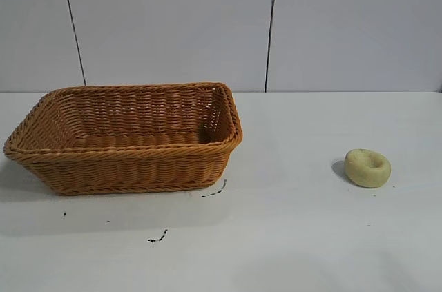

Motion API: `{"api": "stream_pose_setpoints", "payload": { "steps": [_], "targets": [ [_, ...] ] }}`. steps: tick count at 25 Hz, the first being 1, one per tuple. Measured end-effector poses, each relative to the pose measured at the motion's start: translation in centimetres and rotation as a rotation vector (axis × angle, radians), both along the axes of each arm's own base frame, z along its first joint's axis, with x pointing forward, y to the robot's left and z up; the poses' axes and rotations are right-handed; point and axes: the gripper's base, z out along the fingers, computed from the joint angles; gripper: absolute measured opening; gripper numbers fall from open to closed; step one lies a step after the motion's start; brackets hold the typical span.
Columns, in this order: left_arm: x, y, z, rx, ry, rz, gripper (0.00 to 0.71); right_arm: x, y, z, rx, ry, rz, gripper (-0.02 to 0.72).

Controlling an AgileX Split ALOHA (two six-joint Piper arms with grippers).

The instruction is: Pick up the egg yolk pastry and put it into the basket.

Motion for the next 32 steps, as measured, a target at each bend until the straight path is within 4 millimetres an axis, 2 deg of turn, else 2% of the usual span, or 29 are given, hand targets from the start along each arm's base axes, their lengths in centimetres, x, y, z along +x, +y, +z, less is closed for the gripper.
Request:
{"api": "stream_pose_setpoints", "payload": {
  "steps": [12, 16, 19, 24, 28, 32],
  "targets": [
    [0.0, 0.0, 0.0, 0.0, 0.0, 0.0, 0.695, 0.0, 0.0, 0.0, 0.0, 0.0, 0.0, 0.611],
    [0.0, 0.0, 0.0, 0.0, 0.0, 0.0, 0.695, 1.6, 0.2, 0.2, 0.016, 0.101, 0.006, 0.657],
    [0.0, 0.0, 0.0, 0.0, 0.0, 0.0, 0.695, 3.9, 0.3, 1.1, 0.032, 0.22, -0.003, 0.685],
    [0.0, 0.0, 0.0, 0.0, 0.0, 0.0, 0.695, 9.6, 0.6, 2.5, 0.028, 0.439, -0.009, 0.689],
    [0.0, 0.0, 0.0, 0.0, 0.0, 0.0, 0.695, 15.4, 0.8, 2.0, 0.035, 0.587, -0.021, 0.689],
    [0.0, 0.0, 0.0, 0.0, 0.0, 0.0, 0.695, 21.4, 1.0, 0.3, 0.037, 0.711, -0.032, 0.689]
  ]
}}
